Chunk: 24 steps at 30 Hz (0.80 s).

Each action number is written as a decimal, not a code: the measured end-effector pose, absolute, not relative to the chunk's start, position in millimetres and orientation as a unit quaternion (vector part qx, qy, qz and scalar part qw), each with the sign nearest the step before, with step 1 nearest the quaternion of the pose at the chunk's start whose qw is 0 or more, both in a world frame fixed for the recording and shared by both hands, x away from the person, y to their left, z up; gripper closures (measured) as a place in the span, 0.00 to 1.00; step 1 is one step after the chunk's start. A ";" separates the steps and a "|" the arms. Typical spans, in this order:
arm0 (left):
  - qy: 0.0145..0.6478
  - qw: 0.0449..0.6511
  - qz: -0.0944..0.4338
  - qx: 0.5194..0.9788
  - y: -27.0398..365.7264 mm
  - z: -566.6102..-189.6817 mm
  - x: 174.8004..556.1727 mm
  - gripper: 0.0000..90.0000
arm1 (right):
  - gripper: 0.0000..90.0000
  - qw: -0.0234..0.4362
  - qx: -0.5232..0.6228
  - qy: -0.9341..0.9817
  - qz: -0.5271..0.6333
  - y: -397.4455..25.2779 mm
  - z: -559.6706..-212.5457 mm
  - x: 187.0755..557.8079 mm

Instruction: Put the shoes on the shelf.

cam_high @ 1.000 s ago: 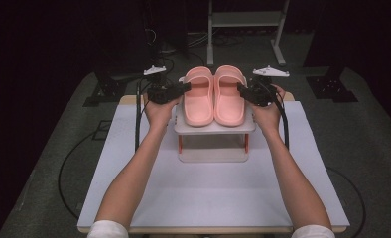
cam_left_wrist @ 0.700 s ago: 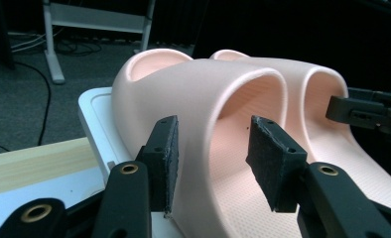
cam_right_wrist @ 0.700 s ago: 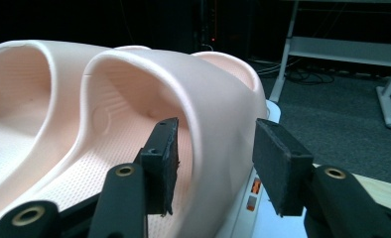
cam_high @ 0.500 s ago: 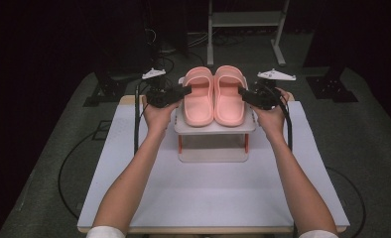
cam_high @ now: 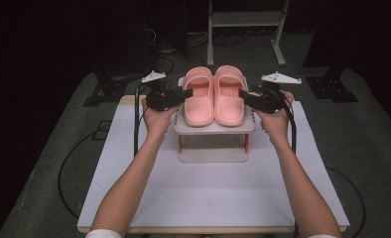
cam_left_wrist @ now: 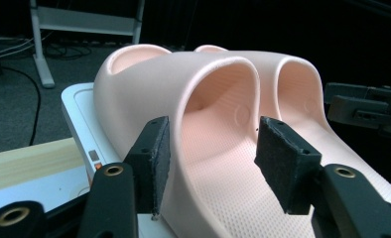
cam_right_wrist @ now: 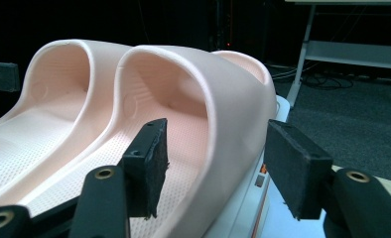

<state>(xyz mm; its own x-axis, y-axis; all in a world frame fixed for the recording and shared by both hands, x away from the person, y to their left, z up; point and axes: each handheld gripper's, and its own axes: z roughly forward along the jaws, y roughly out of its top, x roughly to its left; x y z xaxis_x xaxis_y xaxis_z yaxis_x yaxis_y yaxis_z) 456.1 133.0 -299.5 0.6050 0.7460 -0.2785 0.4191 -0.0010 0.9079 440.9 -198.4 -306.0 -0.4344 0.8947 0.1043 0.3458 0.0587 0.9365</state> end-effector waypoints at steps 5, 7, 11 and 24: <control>0.417 0.566 0.150 0.696 132.1 -298.6 453.0 0.48 | 0.45 0.266 0.460 0.674 0.513 -202.4 -306.8 437.1; 0.415 0.566 0.150 0.696 132.1 -298.6 451.9 0.48 | 0.45 0.265 0.458 0.675 0.514 -204.1 -307.4 436.1; 0.412 0.569 0.149 0.696 132.7 -299.5 449.6 0.47 | 0.44 0.264 0.457 0.675 0.515 -206.7 -308.4 433.5; 0.410 0.571 0.147 0.696 139.4 -302.1 443.5 0.39 | 0.43 0.262 0.456 0.675 0.518 -216.9 -312.2 425.3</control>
<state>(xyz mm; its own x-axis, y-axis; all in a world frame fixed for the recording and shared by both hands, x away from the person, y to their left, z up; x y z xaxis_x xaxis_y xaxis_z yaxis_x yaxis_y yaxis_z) 443.5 139.4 -302.1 0.6212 0.7383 -0.2629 0.4026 -0.0128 0.9153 425.3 -216.9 -312.2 -0.4472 0.8866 0.1181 0.3436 0.0483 0.9379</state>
